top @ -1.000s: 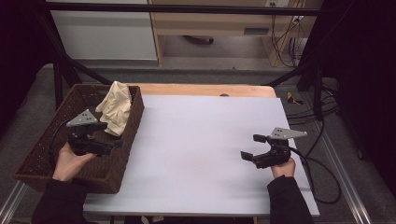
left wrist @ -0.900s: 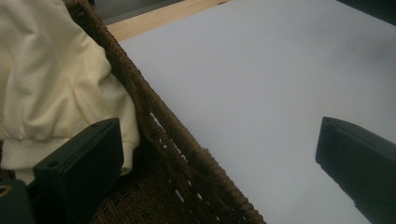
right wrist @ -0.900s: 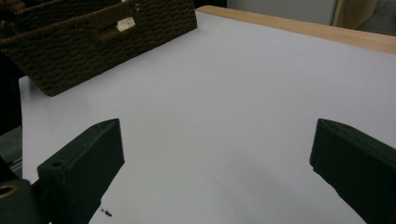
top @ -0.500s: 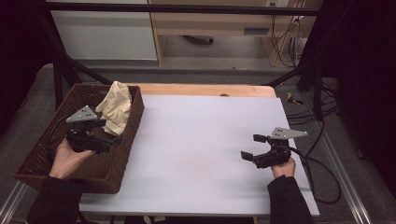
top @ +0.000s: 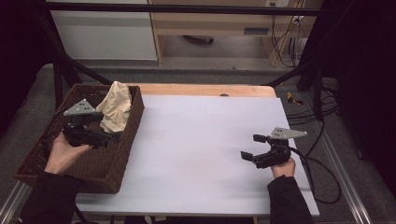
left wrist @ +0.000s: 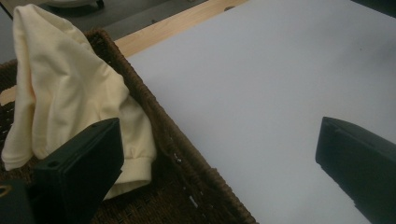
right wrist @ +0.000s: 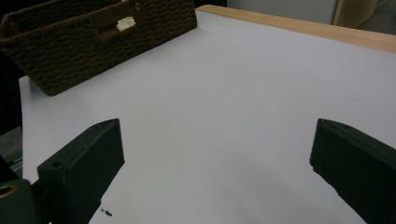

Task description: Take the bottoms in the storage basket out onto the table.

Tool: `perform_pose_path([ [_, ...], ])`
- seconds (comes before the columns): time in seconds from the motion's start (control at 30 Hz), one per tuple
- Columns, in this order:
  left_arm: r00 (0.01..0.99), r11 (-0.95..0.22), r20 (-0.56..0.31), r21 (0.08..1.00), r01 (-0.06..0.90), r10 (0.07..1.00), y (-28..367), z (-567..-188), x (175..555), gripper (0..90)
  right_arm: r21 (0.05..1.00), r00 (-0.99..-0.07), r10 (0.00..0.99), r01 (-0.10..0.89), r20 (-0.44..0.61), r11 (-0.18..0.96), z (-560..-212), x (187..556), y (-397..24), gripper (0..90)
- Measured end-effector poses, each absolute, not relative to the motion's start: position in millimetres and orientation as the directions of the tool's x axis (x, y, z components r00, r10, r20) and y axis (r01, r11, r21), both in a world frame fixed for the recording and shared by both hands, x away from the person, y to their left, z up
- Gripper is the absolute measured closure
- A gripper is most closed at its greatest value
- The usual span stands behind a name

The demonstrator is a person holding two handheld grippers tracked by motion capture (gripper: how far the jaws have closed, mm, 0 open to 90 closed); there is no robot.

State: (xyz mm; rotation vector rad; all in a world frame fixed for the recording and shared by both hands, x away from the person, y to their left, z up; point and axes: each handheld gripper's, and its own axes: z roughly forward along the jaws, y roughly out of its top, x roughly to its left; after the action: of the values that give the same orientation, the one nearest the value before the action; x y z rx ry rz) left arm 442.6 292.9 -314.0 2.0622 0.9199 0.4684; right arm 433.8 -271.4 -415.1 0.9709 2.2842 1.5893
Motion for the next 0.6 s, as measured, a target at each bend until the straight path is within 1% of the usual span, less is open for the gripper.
perform_pose_path([
  [0.6, 0.633, -0.405, 0.033, 0.793, 0.454, 0.774, 294, -296, 466, 0.9, 0.894, -0.767, 0.610, 0.397, 0.199, 0.208, -414, 434, -272, 3.6],
])
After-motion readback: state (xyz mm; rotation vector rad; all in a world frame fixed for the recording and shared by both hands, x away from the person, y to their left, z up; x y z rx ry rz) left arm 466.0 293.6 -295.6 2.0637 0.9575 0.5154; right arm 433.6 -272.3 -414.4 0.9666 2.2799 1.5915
